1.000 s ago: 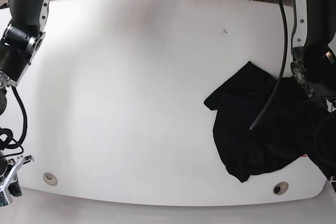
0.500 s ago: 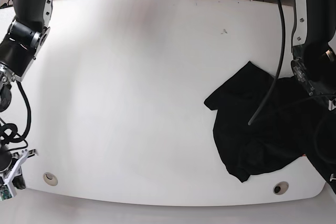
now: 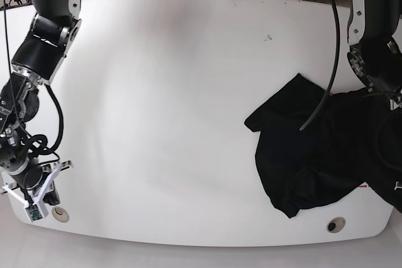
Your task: Fold the T-shirt properly
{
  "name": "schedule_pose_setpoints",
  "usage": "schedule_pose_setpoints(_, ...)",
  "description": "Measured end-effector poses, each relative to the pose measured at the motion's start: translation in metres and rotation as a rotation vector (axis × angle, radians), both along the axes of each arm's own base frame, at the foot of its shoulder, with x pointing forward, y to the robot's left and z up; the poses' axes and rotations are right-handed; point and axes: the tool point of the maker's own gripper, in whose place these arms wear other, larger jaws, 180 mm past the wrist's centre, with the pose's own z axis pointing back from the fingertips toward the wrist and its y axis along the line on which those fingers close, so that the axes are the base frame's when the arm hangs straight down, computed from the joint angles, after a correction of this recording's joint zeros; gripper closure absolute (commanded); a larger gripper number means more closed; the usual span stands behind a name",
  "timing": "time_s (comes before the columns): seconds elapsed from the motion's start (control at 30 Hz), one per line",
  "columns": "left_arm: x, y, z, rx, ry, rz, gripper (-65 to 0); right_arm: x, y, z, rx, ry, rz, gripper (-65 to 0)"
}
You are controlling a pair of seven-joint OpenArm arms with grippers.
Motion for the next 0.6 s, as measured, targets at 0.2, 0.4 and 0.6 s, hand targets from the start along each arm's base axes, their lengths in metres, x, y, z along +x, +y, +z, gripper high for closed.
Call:
schedule_pose_setpoints(0.2,-0.006,-0.001,-0.028,0.010,0.068,-0.003,0.0,0.004,0.010,0.001,0.025,-0.018,0.017,0.0)
schedule_pose_setpoints(0.4,-0.023,0.009,-0.060,0.005,0.134,0.017,0.0,-0.001,0.014,-0.015,0.041,0.013,0.020,-0.5)
schedule_pose_setpoints(0.6,-0.059,0.040,-0.105,0.002,0.260,0.107,0.0,-0.012,0.052,-0.063,0.124,0.103,0.066,-5.7)
